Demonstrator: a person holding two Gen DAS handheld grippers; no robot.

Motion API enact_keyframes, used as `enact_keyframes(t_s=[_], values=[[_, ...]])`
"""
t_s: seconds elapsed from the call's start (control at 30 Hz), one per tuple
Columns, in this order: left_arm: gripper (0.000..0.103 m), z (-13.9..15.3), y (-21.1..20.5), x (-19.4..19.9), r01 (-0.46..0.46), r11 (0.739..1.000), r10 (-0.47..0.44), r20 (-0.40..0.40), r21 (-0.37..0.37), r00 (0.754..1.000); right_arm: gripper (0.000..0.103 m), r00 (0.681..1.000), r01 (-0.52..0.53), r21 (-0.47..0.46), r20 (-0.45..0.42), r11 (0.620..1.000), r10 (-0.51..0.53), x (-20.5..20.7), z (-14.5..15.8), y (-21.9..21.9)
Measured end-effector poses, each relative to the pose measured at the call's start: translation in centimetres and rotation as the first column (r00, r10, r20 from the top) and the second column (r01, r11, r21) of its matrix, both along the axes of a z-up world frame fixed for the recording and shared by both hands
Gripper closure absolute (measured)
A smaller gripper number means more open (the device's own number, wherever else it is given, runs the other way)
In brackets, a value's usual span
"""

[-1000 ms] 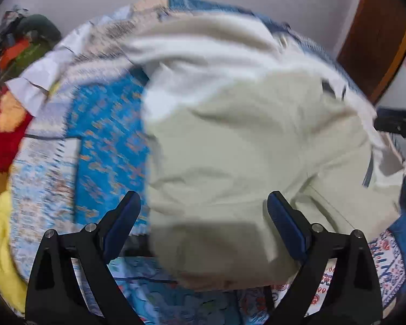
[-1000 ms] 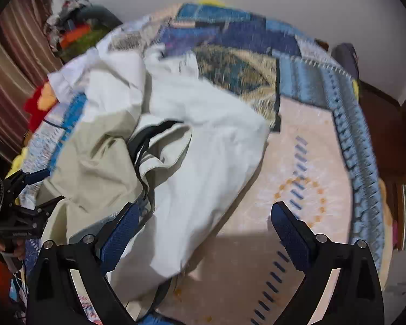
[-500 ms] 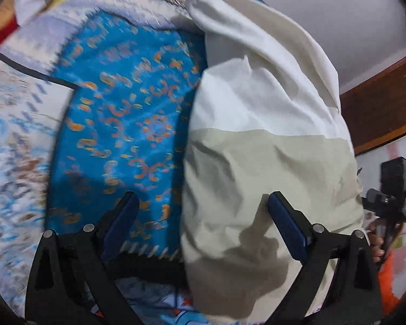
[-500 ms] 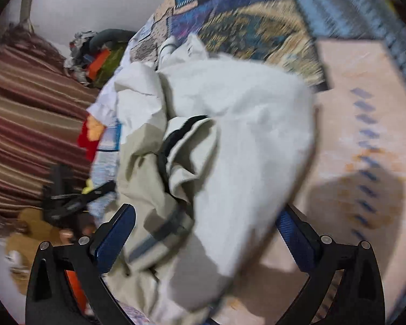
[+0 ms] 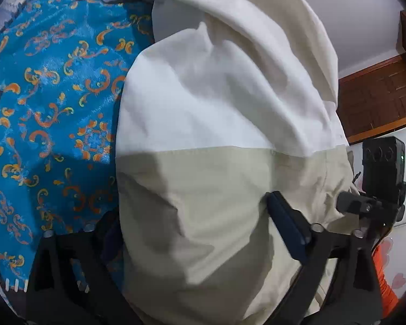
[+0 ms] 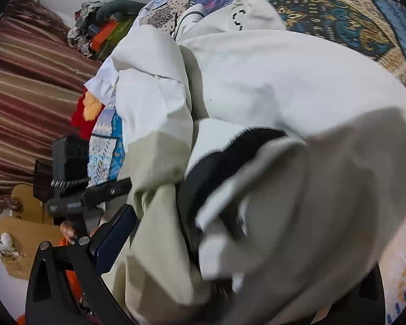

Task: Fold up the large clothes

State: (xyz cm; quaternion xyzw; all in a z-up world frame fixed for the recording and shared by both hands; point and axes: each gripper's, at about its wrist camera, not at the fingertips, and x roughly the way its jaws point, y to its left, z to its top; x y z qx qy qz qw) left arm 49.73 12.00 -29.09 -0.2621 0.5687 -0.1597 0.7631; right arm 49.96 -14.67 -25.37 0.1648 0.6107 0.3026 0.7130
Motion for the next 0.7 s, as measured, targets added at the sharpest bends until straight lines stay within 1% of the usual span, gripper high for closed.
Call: enact_keyframes(t_s=[0.03, 0.07, 0.1, 0.13, 0.17, 0.2, 0.23, 0.27, 0.33, 0.37, 0.43, 0.53, 0.63, 0.7], values=[[0.022, 0.6, -0.1, -0.3, -0.006, 1.000, 0.005, 0.017, 0.016, 1.000, 0.005, 1.000, 0.002, 0.000, 0.000, 1.000, -0.002, 0.1, 0.0, 0.3], [0.033, 1.4, -0.2, -0.7, 0.009, 0.999, -0.011, 0.043, 0.033, 0.999, 0.013, 1.000, 0.001, -0.001, -0.004, 1.000, -0.001, 0.3, -0.1, 0.7], [0.039, 2.1, -0.5, -1.0, 0.022, 0.999, -0.026, 0.067, 0.049, 0.997, 0.019, 1.000, 0.002, 0.005, -0.013, 1.000, -0.002, 0.4, -0.1, 0.9], [0.049, 2.9, -0.6, -1.3, 0.031, 0.998, -0.037, 0.088, 0.062, 0.995, 0.033, 1.000, 0.005, 0.011, -0.024, 1.000, -0.004, 0.4, -0.2, 0.9], [0.058, 3.5, -0.7, -1.5, 0.037, 0.997, -0.044, 0.099, 0.072, 0.994, 0.044, 0.999, 0.010, 0.016, -0.030, 1.000, -0.010, 0.3, -0.4, 0.9], [0.062, 4.3, -0.9, -1.7, 0.047, 0.996, -0.056, 0.112, 0.081, 0.992, 0.049, 0.999, 0.011, 0.032, -0.034, 0.999, -0.010, 0.3, -0.2, 1.0], [0.068, 5.2, -1.0, -1.8, 0.056, 0.994, -0.068, 0.129, 0.096, 0.989, 0.058, 0.999, 0.007, 0.043, -0.033, 0.999, -0.005, 0.2, 0.1, 1.2], [0.073, 6.3, -1.4, -2.1, 0.065, 0.990, -0.084, 0.150, 0.127, 0.985, 0.063, 1.000, 0.003, 0.052, -0.025, 0.999, -0.002, 0.1, 0.6, 1.4], [0.080, 8.4, -1.7, -2.5, 0.075, 0.982, -0.109, 0.190, 0.175, 0.976, 0.068, 1.000, -0.012, 0.059, 0.009, 0.998, 0.011, -0.3, 2.4, 2.2], [0.081, 9.7, -2.0, -2.8, 0.074, 0.977, -0.118, 0.217, 0.201, 0.969, 0.069, 0.999, -0.014, 0.059, 0.031, 0.998, 0.012, -0.4, 3.4, 2.5], [0.083, 12.2, -2.0, -3.2, 0.060, 0.972, -0.121, 0.263, 0.227, 0.957, 0.070, 0.997, -0.024, 0.064, 0.071, 0.998, 0.019, -0.7, 5.6, 3.2], [0.084, 15.7, -1.7, -3.9, 0.034, 0.972, -0.111, 0.322, 0.234, 0.940, 0.070, 0.991, -0.043, 0.077, 0.131, 0.996, 0.032, -1.2, 9.4, 4.0], [0.084, 19.9, -0.6, -5.0, -0.006, 0.969, -0.095, 0.398, 0.245, 0.912, 0.070, 0.981, -0.059, 0.098, 0.192, 0.993, 0.039, -1.9, 13.4, 5.1], [0.084, 22.4, 0.1, -6.2, -0.035, 0.967, -0.085, 0.450, 0.253, 0.889, 0.070, 0.973, -0.071, 0.110, 0.226, 0.991, 0.045, -2.7, 15.6, 5.1]])
